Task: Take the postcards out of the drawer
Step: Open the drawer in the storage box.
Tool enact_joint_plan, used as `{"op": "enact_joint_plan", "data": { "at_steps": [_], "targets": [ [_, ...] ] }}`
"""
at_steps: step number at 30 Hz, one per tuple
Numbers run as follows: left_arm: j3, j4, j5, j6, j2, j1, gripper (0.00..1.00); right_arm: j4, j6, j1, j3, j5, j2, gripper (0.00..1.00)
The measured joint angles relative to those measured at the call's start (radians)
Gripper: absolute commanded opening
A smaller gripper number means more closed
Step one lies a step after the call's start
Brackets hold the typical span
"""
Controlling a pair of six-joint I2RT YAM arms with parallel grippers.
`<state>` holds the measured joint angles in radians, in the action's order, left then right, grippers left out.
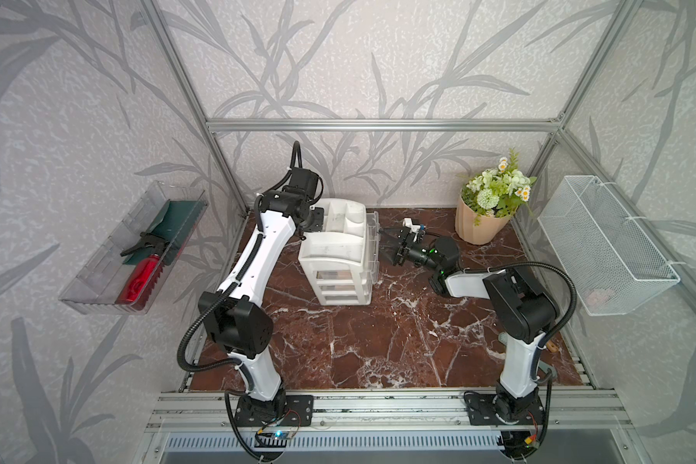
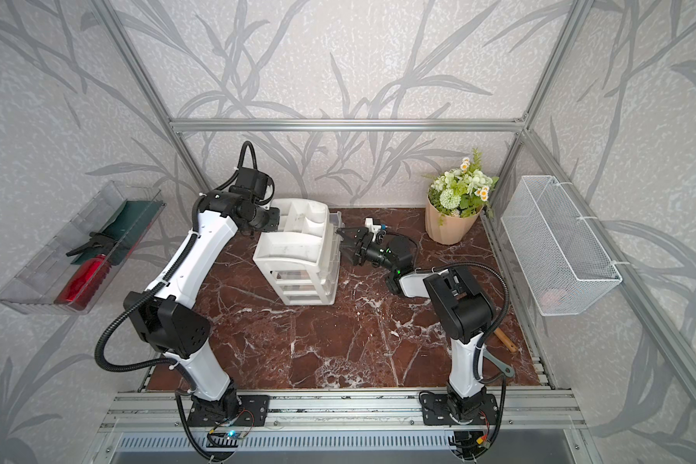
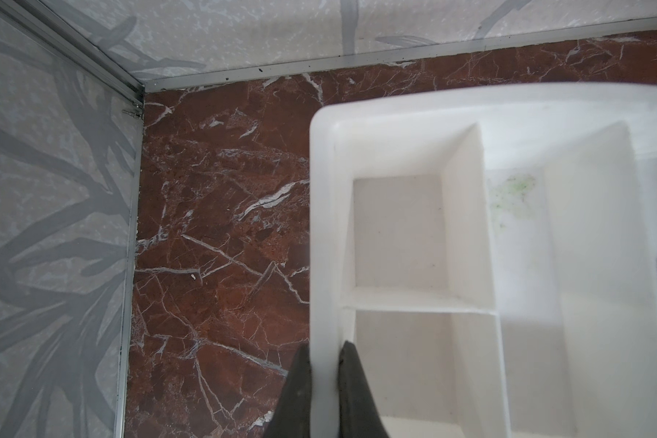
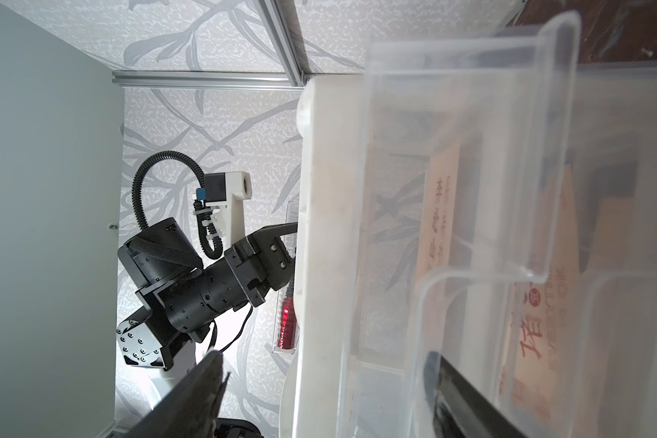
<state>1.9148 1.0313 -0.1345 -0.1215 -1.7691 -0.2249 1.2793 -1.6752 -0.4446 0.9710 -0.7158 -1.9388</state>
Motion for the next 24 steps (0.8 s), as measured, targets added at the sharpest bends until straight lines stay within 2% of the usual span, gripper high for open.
{"op": "enact_joint_plan", "data": {
  "at_steps": [11,24],
  "targets": [
    [-0.063,-0.018,-0.019,-0.006,0.049,-0.001,0.0,0.009,0.0,0.064,-0.096,-0.036,0.09,0.81],
    [-0.065,-0.014,-0.021,-0.01,0.054,-0.003,0.0,0.033,-0.002,0.142,-0.154,-0.092,0.13,0.8]
  ]
}}
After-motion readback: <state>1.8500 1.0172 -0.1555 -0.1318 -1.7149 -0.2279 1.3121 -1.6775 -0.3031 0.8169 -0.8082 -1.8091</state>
